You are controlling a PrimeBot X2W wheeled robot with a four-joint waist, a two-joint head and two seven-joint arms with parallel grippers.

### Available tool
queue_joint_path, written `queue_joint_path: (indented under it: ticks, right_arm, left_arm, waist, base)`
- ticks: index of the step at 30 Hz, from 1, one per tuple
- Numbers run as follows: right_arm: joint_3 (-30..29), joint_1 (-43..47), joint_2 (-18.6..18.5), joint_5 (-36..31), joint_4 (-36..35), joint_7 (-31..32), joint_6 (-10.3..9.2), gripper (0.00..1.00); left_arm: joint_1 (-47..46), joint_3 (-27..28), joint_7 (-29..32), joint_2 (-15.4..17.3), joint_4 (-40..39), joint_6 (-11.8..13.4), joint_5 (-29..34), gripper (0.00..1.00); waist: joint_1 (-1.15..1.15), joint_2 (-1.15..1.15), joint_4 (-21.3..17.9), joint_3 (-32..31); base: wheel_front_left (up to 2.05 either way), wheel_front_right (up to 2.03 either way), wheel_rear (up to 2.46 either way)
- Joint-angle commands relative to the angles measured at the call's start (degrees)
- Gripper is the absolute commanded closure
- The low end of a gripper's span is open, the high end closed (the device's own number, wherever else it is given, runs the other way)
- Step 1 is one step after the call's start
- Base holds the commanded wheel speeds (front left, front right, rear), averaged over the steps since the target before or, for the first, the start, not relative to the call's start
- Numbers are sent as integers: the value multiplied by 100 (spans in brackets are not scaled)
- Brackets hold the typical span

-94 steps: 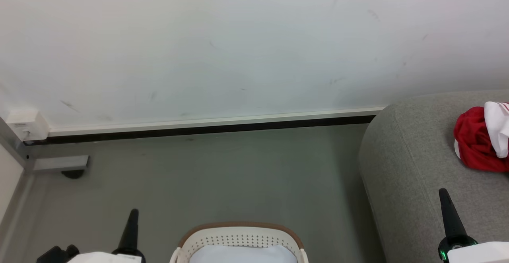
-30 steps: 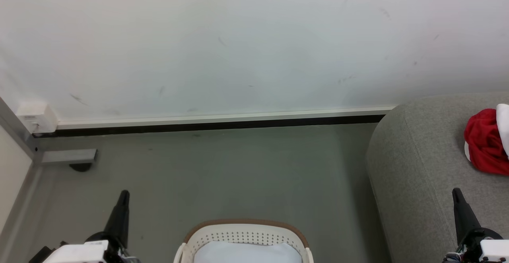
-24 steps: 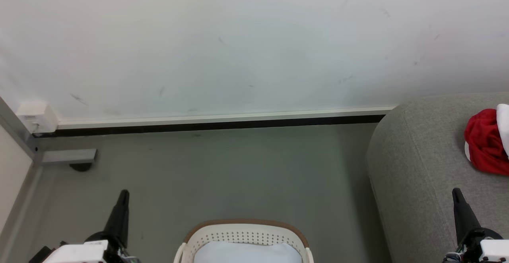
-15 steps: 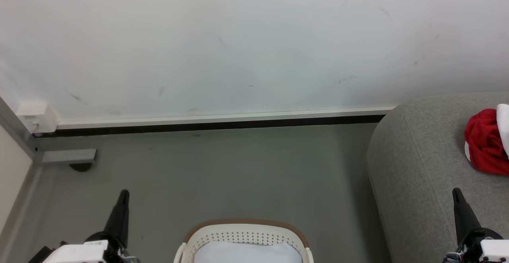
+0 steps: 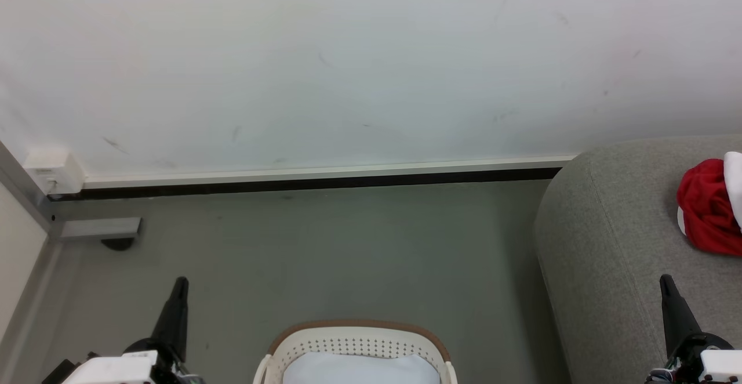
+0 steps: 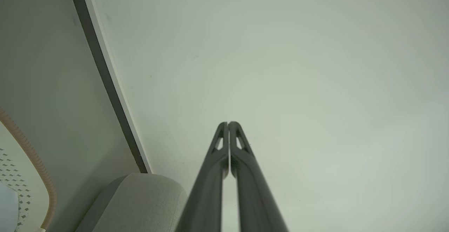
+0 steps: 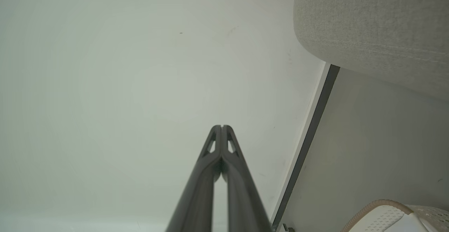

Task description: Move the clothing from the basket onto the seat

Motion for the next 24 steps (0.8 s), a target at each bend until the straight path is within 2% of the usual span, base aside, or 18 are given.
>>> queue_joint_path:
  ticks: [1, 24]
  right_arm:
    - [-21, -67, 10, -12, 13, 25, -12, 100]
    - [-40, -69, 22, -32, 13, 35, -12, 100]
  left_arm:
    - [-52, 13, 23, 13, 0, -8, -83, 100]
    - [-51, 10, 21, 13, -1, -8, -84, 100]
  waist:
    - [0, 0, 0, 0]
    - [0, 0, 0, 0]
  base:
    - [0, 0, 0]
    - [0, 0, 0]
